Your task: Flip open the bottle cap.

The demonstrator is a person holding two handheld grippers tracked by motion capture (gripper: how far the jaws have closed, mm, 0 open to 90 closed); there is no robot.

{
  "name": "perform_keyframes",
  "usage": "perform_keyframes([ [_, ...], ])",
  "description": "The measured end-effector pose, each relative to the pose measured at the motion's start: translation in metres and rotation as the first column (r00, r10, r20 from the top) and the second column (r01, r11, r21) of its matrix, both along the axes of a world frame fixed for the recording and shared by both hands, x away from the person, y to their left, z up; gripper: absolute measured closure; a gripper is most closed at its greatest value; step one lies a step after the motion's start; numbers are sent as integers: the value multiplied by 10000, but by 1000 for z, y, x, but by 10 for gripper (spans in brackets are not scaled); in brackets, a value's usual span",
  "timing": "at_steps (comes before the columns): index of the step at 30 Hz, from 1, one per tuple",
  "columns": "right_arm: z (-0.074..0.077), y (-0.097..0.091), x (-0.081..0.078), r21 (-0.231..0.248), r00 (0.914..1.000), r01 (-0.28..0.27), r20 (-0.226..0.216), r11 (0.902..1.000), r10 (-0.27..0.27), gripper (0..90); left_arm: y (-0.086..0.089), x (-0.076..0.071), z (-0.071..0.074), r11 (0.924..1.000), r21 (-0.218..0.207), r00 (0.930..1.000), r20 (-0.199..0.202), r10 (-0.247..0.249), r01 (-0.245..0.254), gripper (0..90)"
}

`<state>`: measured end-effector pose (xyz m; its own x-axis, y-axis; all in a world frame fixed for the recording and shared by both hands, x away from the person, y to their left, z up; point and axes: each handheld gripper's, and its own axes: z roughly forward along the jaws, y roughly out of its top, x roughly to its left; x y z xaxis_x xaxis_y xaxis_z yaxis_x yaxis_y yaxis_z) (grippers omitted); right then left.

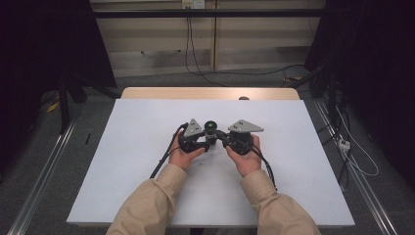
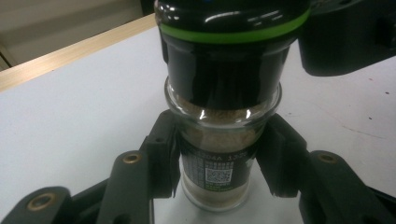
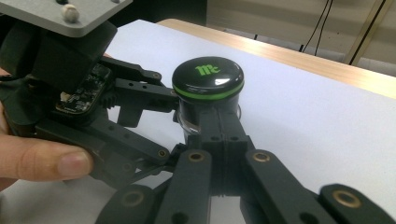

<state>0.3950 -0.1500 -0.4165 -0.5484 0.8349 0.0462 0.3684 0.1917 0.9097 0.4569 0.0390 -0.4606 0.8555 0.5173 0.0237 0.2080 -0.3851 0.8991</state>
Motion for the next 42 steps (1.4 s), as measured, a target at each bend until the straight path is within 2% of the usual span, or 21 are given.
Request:
perform_keyframes([
  [23, -1, 1, 2, -22, 9999, 39, 125, 10000, -39, 900, 0, 0, 0, 10000, -29, 10000, -29, 11, -11, 533],
  [34, 1, 1, 2, 101, 9998, 5, 218, 9999, -8, 900, 0, 0, 0, 10000, -7, 10000, -25, -3, 3, 533],
  [42, 8, 3, 3, -26, 9995, -40, 298, 10000, 41, 900, 0, 0, 0, 10000, -62, 10000, -86, 41, -42, 533],
])
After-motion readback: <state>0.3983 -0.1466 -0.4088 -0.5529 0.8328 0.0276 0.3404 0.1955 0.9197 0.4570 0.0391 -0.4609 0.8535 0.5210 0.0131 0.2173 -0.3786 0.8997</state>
